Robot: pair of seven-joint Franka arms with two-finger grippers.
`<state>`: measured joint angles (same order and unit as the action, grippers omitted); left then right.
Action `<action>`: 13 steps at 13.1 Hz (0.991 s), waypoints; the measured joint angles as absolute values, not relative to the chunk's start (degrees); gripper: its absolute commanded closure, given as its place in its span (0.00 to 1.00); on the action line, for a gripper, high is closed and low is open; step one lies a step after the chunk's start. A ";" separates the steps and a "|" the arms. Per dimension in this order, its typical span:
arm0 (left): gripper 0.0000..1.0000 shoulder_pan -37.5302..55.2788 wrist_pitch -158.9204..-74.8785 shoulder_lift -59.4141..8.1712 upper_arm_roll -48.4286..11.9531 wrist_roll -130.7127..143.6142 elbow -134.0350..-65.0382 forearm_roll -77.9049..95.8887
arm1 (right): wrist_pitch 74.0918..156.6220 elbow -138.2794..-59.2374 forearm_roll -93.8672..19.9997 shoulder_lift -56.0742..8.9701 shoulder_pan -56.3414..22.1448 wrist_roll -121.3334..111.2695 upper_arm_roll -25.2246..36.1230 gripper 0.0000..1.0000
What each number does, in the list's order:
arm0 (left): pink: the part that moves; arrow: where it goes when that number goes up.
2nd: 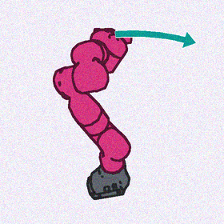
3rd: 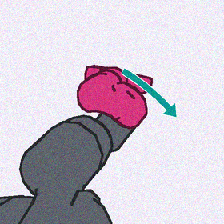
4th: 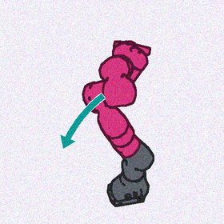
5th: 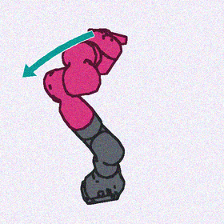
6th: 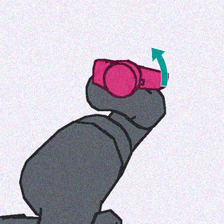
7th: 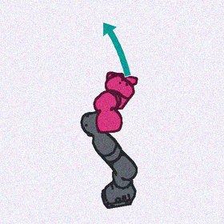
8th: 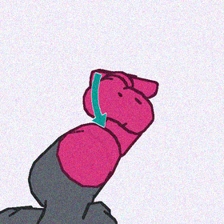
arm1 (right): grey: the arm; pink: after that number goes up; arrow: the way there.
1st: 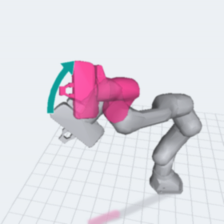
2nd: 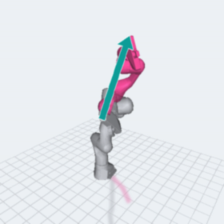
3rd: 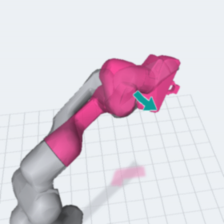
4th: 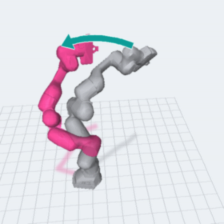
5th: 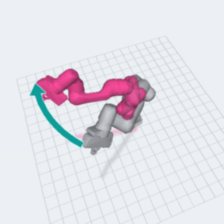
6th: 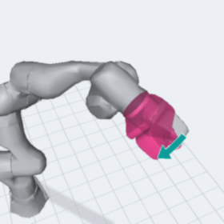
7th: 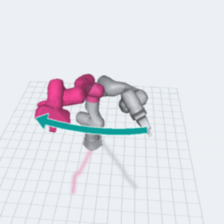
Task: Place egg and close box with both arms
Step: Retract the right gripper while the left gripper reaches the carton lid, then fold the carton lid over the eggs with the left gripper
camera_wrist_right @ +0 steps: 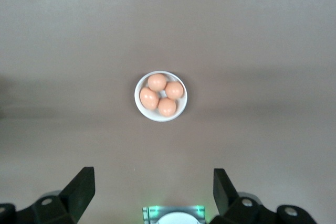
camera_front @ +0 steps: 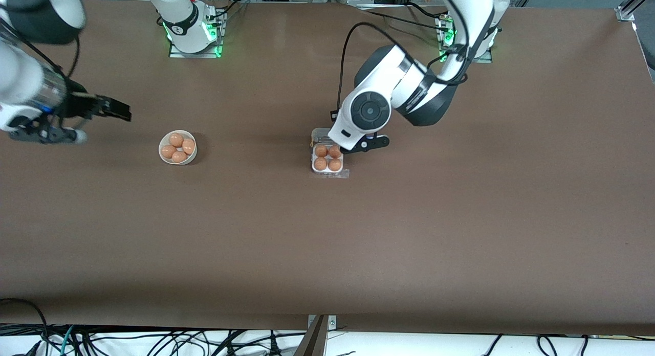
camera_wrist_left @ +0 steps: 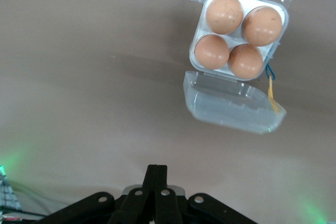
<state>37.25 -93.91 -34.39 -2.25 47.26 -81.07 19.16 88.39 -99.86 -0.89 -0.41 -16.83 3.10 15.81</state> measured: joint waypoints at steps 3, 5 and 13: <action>0.96 39.18 -96.79 -38.31 -2.26 47.26 -81.04 19.19 | 84.95 -97.98 -0.88 0.53 -16.83 1.06 16.59 0.00; 0.96 40.18 -97.98 -39.38 -2.27 47.28 -81.02 19.20 | 83.78 -96.72 -0.88 0.53 -16.84 0.83 16.78 0.00; 0.92 40.68 -106.24 -40.38 -1.63 47.32 -80.94 19.20 | 81.57 -95.89 -0.90 0.48 -4.43 0.64 5.58 0.00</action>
<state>40.68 -106.24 -40.38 -1.63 47.32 -80.94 19.20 81.57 -95.89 -0.90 0.48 -4.43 0.64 5.58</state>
